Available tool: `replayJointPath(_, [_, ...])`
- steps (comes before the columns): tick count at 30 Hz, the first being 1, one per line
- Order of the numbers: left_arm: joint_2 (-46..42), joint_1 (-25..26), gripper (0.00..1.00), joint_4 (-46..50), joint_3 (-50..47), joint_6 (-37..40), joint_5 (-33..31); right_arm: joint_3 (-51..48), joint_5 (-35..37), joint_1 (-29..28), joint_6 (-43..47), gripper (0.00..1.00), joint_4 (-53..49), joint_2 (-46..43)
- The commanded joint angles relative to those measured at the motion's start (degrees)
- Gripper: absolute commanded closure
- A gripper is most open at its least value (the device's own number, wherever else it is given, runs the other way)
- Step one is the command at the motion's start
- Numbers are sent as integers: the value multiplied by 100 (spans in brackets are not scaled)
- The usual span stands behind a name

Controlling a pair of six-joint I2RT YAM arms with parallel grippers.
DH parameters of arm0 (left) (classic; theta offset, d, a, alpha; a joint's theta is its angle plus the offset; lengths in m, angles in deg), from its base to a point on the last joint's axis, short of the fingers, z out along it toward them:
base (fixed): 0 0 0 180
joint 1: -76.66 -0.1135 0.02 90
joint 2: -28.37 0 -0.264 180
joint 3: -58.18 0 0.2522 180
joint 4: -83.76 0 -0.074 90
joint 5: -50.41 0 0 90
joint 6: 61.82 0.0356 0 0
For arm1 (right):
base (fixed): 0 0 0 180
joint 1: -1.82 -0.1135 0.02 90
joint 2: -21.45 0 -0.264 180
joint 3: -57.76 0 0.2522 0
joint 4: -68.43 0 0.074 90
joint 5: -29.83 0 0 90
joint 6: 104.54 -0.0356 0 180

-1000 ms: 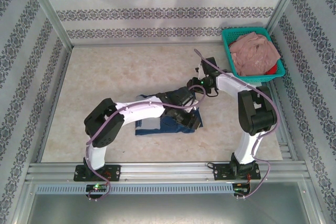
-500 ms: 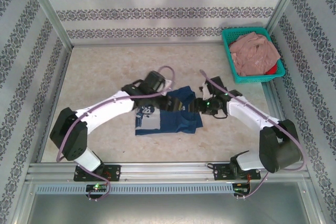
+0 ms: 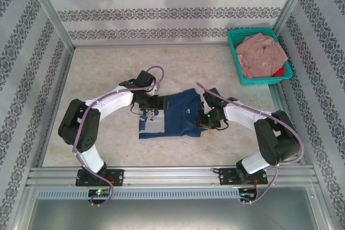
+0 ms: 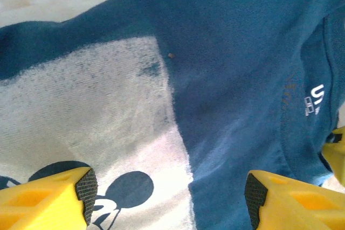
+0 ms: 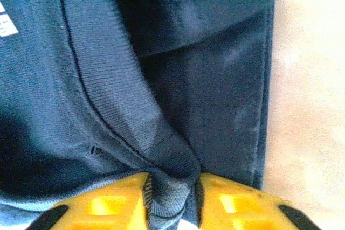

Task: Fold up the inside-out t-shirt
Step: Smooth out the T-shirt at the center of the table, then rotate the T-shirt at the center of the table.

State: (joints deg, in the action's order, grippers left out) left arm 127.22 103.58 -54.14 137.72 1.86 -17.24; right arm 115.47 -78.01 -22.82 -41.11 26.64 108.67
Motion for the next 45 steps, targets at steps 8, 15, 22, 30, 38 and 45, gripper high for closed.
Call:
replayJointPath(8, [-196, -105, 26, 449, -215, 202, -290, 480, 216, 170, 355, 100, -514, -453])
replayJointPath(15, [-313, -98, 25, 320, -302, 274, 64, 659, 444, 477, 578, 100, -854, -468])
replayJointPath(22, [-176, -55, 25, 179, -415, 398, 432, 790, 517, 597, 592, 80, -625, 311])
replayJointPath(30, [-108, -2, 25, 140, -663, 469, 543, 721, 1247, 396, 537, 60, -1089, -356])
replayJointPath(38, [-13, 51, 25, 50, -1241, 375, 605, 383, 340, -221, -282, 67, 128, -261])
replayJointPath(45, [-354, 775, 25, -188, -1783, -52, 827, 943, 252, 185, 158, 80, 199, 832])
